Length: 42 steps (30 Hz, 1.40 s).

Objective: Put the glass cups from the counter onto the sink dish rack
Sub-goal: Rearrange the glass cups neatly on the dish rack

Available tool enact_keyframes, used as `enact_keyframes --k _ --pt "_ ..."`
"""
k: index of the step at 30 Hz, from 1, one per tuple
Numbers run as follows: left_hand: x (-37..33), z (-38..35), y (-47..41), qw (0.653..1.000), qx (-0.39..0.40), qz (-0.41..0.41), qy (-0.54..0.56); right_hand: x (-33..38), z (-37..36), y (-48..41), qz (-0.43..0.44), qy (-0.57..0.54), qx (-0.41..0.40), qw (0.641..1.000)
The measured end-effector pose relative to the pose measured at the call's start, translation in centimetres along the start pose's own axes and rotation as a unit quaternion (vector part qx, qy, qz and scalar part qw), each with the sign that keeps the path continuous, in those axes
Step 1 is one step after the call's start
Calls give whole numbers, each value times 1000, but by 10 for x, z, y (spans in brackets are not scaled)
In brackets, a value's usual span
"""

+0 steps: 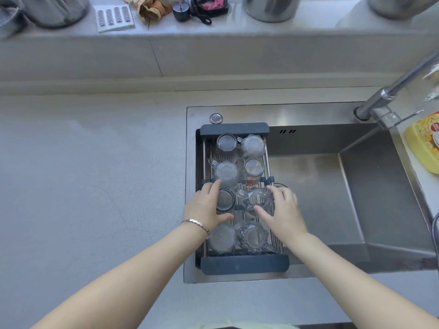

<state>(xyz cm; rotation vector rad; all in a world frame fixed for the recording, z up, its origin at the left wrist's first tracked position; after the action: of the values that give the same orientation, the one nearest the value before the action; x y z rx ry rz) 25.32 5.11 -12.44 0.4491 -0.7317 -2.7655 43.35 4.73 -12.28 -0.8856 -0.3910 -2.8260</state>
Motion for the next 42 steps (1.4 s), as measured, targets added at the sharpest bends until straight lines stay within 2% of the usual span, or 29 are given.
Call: enact_keyframes --k 2,4,6,8,11,18,22,26,29,31,33,35,37,39,40,42 --pt "6 8 7 1000 -15 10 23 6 8 16 14 -16 0 1000" --pt "14 9 18 999 -25 11 31 9 0 35 20 -13 64 998" --pt "18 -7 31 1000 20 -4 12 8 -16 51 -6 3 124 992" --pt "16 -33 46 995 88 -38 -36 8 -32 60 -43 19 146 988" --pt "11 -56 54 984 109 -74 -116 9 -53 59 -60 54 161 984" --pt "-1 -63 48 973 127 -49 -184 4 -53 54 -80 52 139 986" --pt "-5 -51 57 979 80 -43 -184 2 -37 57 -90 44 97 990" --pt "1 -32 68 993 12 -11 -118 8 -13 62 -87 25 46 995" --pt "5 -17 76 998 -8 21 -53 24 6 63 -26 35 40 998" --pt "9 -8 83 999 -13 48 -22 38 18 63 48 65 61 995" --pt "13 0 90 997 -27 67 -8 51 23 62 134 121 113 977" --pt "19 5 93 996 -31 87 6 57 16 58 202 198 195 939" --pt "24 5 94 994 -22 110 12 63 1 55 291 261 269 880" --pt "27 4 94 992 -18 123 15 73 -17 55 402 313 299 807" --pt "27 3 94 991 -18 128 15 75 -24 54 433 330 311 779" --pt "28 2 95 990 -17 139 19 73 -43 58 449 344 385 729"
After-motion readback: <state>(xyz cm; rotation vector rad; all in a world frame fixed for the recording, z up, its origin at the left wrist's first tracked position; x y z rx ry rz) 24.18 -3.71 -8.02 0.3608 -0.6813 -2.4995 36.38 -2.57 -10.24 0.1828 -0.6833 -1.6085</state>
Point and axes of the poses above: each hand's wrist, its own y-axis away from the middle knuckle, its own z-axis out of the back of the hand, x = y × z, the point moved 9 cm from there along -y, towards the middle knuckle, and after that the axes turned 15 degrees about z, right-handed, at the moved point
